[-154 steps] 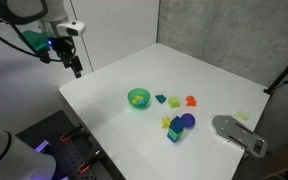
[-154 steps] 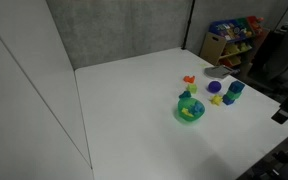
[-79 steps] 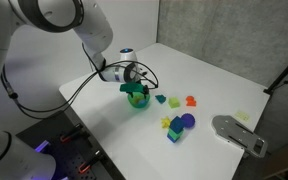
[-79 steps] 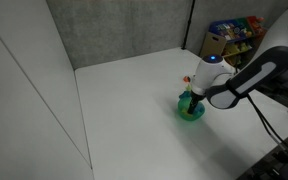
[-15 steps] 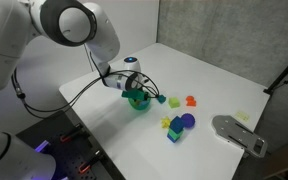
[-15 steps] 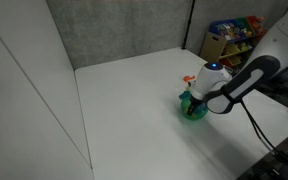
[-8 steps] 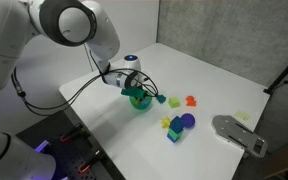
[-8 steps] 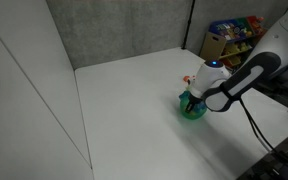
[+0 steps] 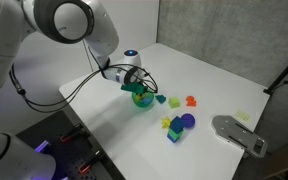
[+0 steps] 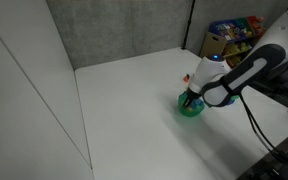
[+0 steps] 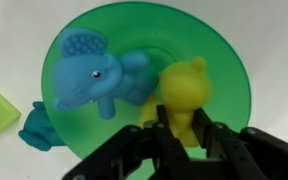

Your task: Move the yellow toy from the bowl to the stack of blocks

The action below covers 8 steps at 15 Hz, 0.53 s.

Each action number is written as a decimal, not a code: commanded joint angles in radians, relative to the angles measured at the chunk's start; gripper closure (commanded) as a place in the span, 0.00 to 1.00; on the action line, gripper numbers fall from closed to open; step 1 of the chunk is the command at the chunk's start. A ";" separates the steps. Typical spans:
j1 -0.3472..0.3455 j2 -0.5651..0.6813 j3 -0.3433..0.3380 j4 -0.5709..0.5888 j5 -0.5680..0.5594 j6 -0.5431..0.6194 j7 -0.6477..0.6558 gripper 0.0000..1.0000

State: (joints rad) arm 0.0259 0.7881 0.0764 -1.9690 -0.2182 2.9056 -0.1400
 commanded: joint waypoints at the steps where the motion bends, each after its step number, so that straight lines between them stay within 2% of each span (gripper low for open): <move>1: -0.035 -0.083 0.031 -0.040 0.037 -0.038 -0.037 0.91; 8: -0.062 -0.220 0.034 -0.075 0.085 -0.131 -0.038 0.91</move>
State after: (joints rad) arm -0.0162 0.6514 0.1008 -2.0015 -0.1676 2.8310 -0.1472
